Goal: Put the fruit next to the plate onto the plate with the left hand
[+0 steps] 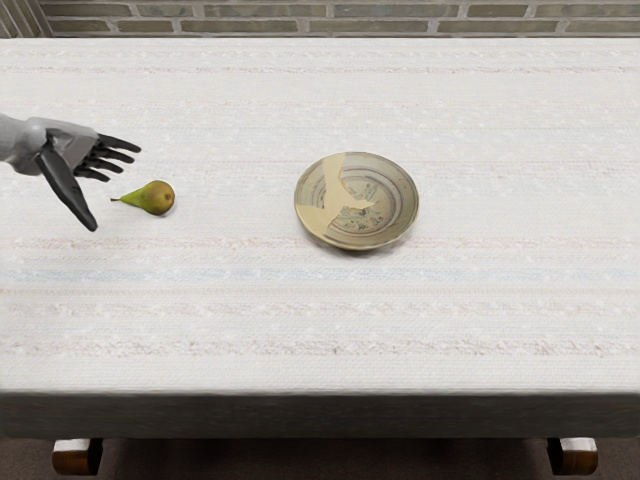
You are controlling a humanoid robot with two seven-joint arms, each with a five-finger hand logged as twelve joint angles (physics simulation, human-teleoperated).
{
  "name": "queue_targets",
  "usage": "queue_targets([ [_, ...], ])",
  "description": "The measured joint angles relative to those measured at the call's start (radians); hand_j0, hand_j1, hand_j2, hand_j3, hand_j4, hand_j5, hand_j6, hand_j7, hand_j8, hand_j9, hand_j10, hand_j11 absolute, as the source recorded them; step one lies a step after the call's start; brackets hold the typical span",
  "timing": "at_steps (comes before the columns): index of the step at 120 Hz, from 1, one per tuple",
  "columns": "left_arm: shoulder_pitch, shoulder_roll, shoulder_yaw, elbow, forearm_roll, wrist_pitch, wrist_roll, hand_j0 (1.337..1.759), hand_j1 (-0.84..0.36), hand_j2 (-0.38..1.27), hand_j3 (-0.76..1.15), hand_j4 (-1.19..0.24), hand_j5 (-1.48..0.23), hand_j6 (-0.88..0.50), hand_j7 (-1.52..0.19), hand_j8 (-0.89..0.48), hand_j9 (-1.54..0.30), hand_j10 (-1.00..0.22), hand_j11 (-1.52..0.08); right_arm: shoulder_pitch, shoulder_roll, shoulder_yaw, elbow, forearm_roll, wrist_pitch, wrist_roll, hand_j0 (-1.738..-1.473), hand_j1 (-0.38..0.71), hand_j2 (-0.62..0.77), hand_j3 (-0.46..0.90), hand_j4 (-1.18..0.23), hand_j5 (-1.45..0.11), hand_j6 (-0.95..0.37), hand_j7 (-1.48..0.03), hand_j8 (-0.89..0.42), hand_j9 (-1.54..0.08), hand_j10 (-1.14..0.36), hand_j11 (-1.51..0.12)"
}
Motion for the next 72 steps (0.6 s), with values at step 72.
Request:
queue_targets([
  [72,-0.069,-0.301,0.174,0.29,0.228,0.014,-0.001,1.658,0.34,0.0,0.0,-0.01,-0.01,-0.01,-0.01,-0.01,-0.01,-0.01,-0.01,-0.026,0.0,0.009,-0.003,0.004,-0.002,0.004,-1.658,-0.34,0.0,0.0,-0.01,-0.01,-0.01,-0.01,-0.01,-0.01,-0.01,-0.01],
])
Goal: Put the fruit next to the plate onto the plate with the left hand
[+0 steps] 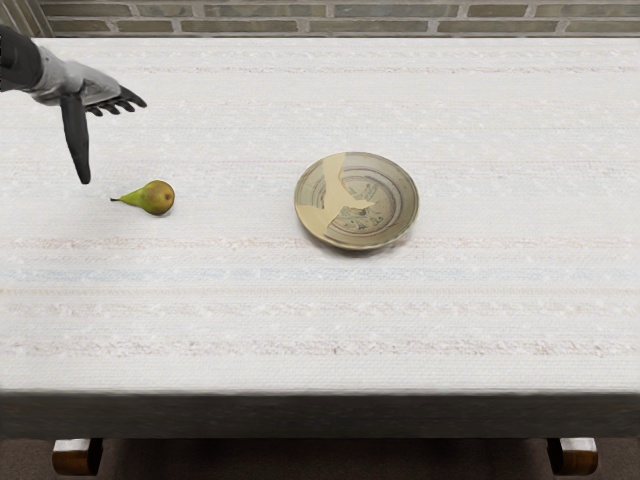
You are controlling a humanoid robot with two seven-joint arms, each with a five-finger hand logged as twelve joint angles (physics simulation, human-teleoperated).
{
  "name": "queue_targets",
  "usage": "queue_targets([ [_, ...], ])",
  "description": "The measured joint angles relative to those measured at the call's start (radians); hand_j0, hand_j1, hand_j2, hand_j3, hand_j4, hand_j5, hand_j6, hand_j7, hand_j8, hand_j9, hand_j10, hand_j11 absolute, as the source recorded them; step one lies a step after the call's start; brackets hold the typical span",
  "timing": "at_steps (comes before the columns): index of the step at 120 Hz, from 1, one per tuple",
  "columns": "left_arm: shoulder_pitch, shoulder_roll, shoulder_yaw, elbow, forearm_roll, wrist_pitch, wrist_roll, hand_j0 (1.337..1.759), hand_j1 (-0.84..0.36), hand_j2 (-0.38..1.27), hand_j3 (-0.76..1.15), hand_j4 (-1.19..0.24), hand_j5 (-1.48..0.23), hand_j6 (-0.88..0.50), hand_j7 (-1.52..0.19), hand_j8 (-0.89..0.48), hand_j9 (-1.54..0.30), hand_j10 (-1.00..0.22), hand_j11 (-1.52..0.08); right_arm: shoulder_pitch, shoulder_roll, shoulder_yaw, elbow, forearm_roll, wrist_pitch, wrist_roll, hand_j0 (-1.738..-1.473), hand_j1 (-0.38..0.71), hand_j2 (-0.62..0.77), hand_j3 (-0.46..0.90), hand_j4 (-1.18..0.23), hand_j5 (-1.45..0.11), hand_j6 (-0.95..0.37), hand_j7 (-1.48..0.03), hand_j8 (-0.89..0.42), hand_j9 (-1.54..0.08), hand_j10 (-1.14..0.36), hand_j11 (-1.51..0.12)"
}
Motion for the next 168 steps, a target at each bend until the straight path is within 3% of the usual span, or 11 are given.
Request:
queue_targets([
  [12,0.017,-0.045,0.088,-0.029,-0.061,0.122,-0.001,1.658,0.34,0.0,0.0,-0.01,-0.01,-0.01,-0.01,-0.01,-0.01,-0.01,-0.01,0.0,0.0,0.0,0.0,0.0,0.0,0.0,-1.658,-0.34,0.0,0.0,-0.01,-0.01,-0.01,-0.01,-0.01,-0.01,-0.01,-0.01],
  [27,0.059,-0.093,0.12,-0.043,-0.098,0.23,-0.002,1.658,0.34,0.0,0.0,-0.01,-0.01,-0.01,-0.01,-0.01,-0.01,-0.01,-0.01,0.0,0.0,0.0,0.0,0.0,0.0,0.0,-1.658,-0.34,0.0,0.0,-0.01,-0.01,-0.01,-0.01,-0.01,-0.01,-0.01,-0.01],
  [38,0.116,-0.099,0.087,-0.046,-0.114,0.259,-0.002,1.658,0.34,0.0,0.0,-0.01,-0.01,-0.01,-0.01,-0.01,-0.01,-0.01,-0.01,0.0,0.0,0.0,0.0,0.0,0.0,0.0,-1.658,-0.34,0.0,0.0,-0.01,-0.01,-0.01,-0.01,-0.01,-0.01,-0.01,-0.01],
  [56,0.146,-0.158,0.046,-0.048,-0.127,0.28,-0.001,1.658,0.34,0.0,0.0,-0.01,-0.01,-0.01,-0.01,-0.01,-0.01,-0.01,-0.01,0.0,0.0,0.0,0.0,0.0,0.0,0.0,-1.658,-0.34,0.0,0.0,-0.01,-0.01,-0.01,-0.01,-0.01,-0.01,-0.01,-0.01],
  [75,0.182,-0.208,0.036,-0.064,-0.134,0.415,0.0,1.658,0.34,0.0,0.0,-0.01,-0.01,-0.01,-0.01,-0.01,-0.01,-0.01,-0.01,0.0,0.0,0.0,0.0,0.0,0.0,0.0,-1.658,-0.34,0.0,0.0,-0.01,-0.01,-0.01,-0.01,-0.01,-0.01,-0.01,-0.01],
  [97,0.183,-0.201,0.051,-0.128,-0.137,0.557,0.001,1.658,0.34,0.0,0.0,-0.01,-0.01,-0.01,-0.01,-0.01,-0.01,-0.01,-0.01,0.0,0.0,0.0,0.0,0.0,0.0,0.0,-1.658,-0.34,0.0,0.0,-0.01,-0.01,-0.01,-0.01,-0.01,-0.01,-0.01,-0.01],
  [125,0.18,-0.16,0.111,-0.217,-0.142,0.597,0.001,1.658,0.34,0.0,0.0,-0.01,-0.01,-0.01,-0.01,-0.01,-0.01,-0.01,-0.01,0.0,0.0,0.0,0.0,0.0,0.0,0.0,-1.658,-0.34,0.0,0.0,-0.01,-0.01,-0.01,-0.01,-0.01,-0.01,-0.01,-0.01],
  [168,0.175,-0.137,0.132,-0.237,-0.192,0.652,0.002,1.658,0.22,0.02,0.0,-0.11,-0.14,-0.11,-0.14,-0.11,-0.14,-0.11,-0.14,0.0,0.0,0.0,0.0,0.0,0.0,0.0,-1.658,-0.34,0.0,0.0,-0.01,-0.01,-0.01,-0.01,-0.01,-0.01,-0.01,-0.01],
])
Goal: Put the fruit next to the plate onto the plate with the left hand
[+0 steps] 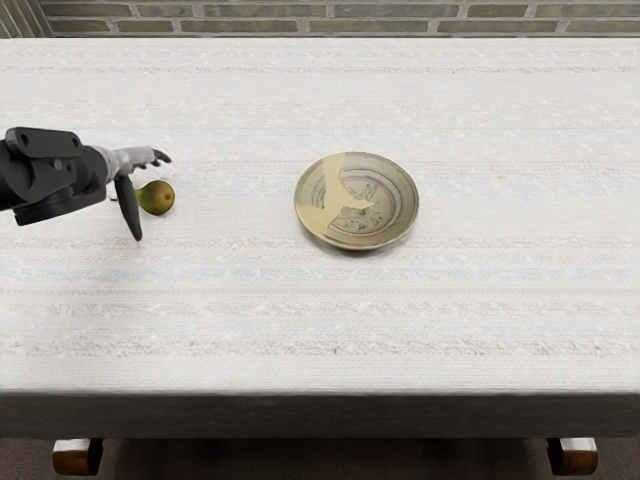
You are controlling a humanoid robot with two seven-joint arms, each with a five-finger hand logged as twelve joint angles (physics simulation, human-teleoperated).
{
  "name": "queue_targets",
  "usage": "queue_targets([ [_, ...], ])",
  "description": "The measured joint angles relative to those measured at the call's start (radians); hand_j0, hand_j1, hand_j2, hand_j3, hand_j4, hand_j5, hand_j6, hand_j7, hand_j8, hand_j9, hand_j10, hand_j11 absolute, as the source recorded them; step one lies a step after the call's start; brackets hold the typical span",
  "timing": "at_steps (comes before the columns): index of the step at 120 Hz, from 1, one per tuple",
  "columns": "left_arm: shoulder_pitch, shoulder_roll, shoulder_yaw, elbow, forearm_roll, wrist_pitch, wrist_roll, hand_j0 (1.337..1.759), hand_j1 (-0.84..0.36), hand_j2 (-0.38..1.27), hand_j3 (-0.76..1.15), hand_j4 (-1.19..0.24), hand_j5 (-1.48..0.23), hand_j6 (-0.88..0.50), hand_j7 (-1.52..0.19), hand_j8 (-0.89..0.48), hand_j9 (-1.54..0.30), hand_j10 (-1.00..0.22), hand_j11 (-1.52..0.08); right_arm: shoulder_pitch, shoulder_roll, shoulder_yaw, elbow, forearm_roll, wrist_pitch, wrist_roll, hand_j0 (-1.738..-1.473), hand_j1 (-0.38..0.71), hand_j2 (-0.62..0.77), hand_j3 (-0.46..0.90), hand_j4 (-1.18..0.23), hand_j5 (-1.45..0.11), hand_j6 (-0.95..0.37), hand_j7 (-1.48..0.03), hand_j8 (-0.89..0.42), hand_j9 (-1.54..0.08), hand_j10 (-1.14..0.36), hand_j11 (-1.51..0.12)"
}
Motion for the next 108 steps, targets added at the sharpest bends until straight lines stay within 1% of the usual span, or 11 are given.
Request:
queue_targets([
  [42,0.008,-0.015,-0.013,0.0,-0.004,0.024,0.0,1.658,0.18,0.03,0.0,-0.14,-0.19,-0.14,-0.19,-0.14,-0.19,-0.14,-0.19,0.0,0.0,0.0,0.0,0.0,0.0,0.0,-1.658,-0.34,0.0,0.0,-0.01,-0.01,-0.01,-0.01,-0.01,-0.01,-0.01,-0.01],
  [81,0.012,-0.015,-0.015,0.001,-0.004,0.025,0.0,1.658,0.09,0.04,0.0,-0.22,-0.28,-0.22,-0.28,-0.22,-0.28,-0.22,-0.28,0.0,0.0,0.0,0.0,0.0,0.0,0.0,-1.658,-0.34,0.0,0.0,-0.01,-0.01,-0.01,-0.01,-0.01,-0.01,-0.01,-0.01],
  [108,0.015,-0.032,-0.013,0.001,-0.002,0.042,0.0,1.658,0.06,0.05,0.0,-0.25,-0.32,-0.25,-0.32,-0.25,-0.32,-0.24,-0.32,0.0,0.0,0.0,0.0,0.0,0.0,0.0,-1.658,-0.34,0.0,0.0,-0.01,-0.01,-0.01,-0.01,-0.01,-0.01,-0.01,-0.01],
])
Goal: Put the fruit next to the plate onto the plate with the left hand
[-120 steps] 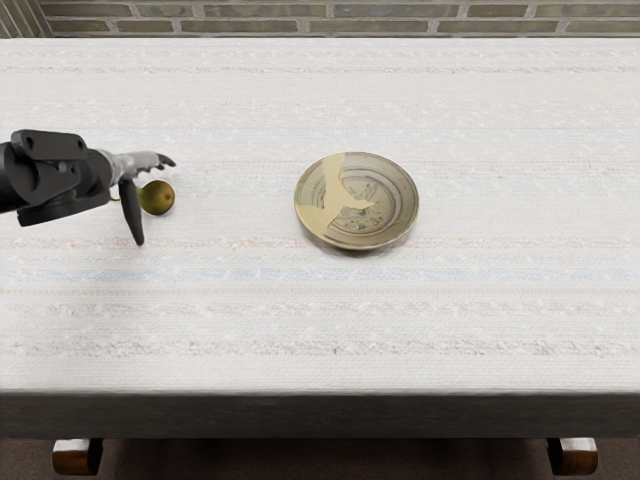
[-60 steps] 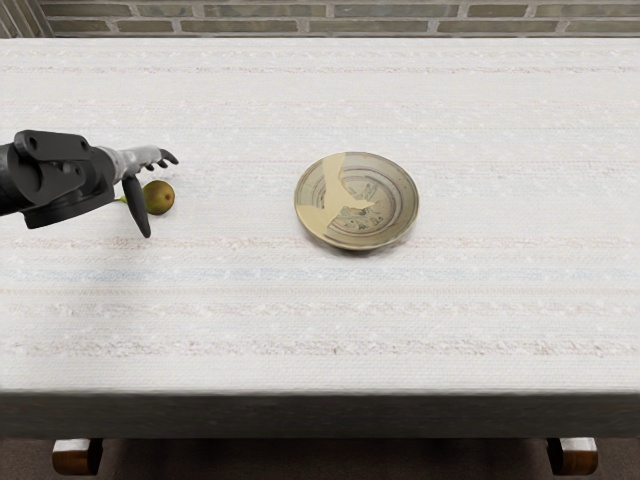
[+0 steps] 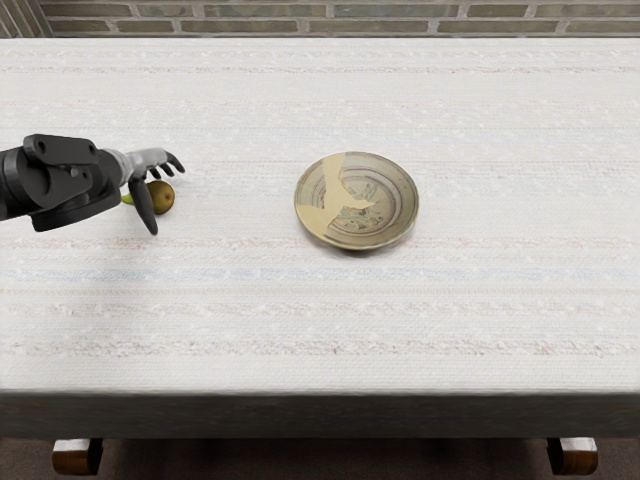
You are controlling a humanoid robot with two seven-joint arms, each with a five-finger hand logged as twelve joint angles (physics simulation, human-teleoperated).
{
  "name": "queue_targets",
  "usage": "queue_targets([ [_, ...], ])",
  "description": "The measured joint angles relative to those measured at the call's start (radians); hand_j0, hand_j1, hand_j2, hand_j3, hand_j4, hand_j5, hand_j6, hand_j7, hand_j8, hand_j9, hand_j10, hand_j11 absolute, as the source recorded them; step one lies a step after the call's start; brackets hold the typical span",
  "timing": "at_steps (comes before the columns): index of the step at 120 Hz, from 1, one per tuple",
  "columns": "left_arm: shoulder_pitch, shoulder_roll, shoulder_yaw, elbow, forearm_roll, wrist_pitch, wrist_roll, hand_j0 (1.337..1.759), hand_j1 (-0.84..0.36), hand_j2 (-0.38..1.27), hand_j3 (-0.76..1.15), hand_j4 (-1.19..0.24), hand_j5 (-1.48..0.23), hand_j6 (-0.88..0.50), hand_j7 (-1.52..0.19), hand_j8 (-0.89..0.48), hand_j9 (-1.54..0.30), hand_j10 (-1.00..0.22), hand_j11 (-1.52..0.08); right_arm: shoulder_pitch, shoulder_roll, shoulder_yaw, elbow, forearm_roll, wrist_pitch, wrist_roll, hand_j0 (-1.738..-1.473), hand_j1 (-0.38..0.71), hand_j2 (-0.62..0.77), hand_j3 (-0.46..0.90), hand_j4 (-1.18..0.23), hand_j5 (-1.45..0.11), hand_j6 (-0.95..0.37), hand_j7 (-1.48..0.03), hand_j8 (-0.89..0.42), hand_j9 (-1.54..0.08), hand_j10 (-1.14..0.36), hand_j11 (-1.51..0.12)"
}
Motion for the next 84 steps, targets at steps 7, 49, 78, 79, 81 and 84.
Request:
queue_targets([
  [7,0.0,0.0,0.0,0.0,-0.001,0.003,0.0,1.658,0.05,0.05,0.0,-0.25,-0.32,-0.25,-0.32,-0.25,-0.32,-0.25,-0.32,0.0,0.0,0.0,0.0,0.0,0.0,0.0,-1.658,-0.34,0.0,0.0,-0.01,-0.01,-0.01,-0.01,-0.01,-0.01,-0.01,-0.01],
  [49,0.016,0.0,0.004,0.001,-0.006,0.038,0.0,1.658,-0.01,0.06,0.0,-0.3,-0.39,-0.3,-0.39,-0.3,-0.39,-0.3,-0.39,0.0,0.0,0.0,0.0,0.0,0.0,0.0,-1.658,-0.34,0.0,0.0,-0.01,-0.01,-0.01,-0.01,-0.01,-0.01,-0.01,-0.01],
  [78,0.017,0.0,0.005,0.001,-0.007,0.044,0.0,1.658,-0.05,0.07,0.0,-0.33,-0.43,-0.33,-0.43,-0.33,-0.43,-0.33,-0.43,0.0,0.0,0.0,0.0,0.0,0.0,0.0,-1.658,-0.34,0.0,0.0,-0.01,-0.01,-0.01,-0.01,-0.01,-0.01,-0.01,-0.01],
  [79,0.017,0.0,0.005,0.001,-0.007,0.044,0.0,1.658,-0.05,0.07,0.0,-0.33,-0.43,-0.33,-0.43,-0.33,-0.43,-0.33,-0.43,0.0,0.0,0.0,0.0,0.0,0.0,0.0,-1.658,-0.34,0.0,0.0,-0.01,-0.01,-0.01,-0.01,-0.01,-0.01,-0.01,-0.01],
  [81,0.017,0.0,0.005,0.001,-0.007,0.044,0.0,1.658,-0.05,0.07,0.0,-0.34,-0.44,-0.34,-0.44,-0.34,-0.44,-0.34,-0.44,0.0,0.0,0.0,0.0,0.0,0.0,0.0,-1.658,-0.34,0.0,0.0,-0.01,-0.01,-0.01,-0.01,-0.01,-0.01,-0.01,-0.01],
  [84,0.017,0.0,0.005,0.001,-0.007,0.044,0.0,1.658,-0.06,0.07,0.0,-0.34,-0.44,-0.34,-0.44,-0.34,-0.44,-0.34,-0.44,0.0,0.0,0.0,0.0,0.0,0.0,0.0,-1.658,-0.34,0.0,0.0,-0.01,-0.01,-0.01,-0.01,-0.01,-0.01,-0.01,-0.01],
])
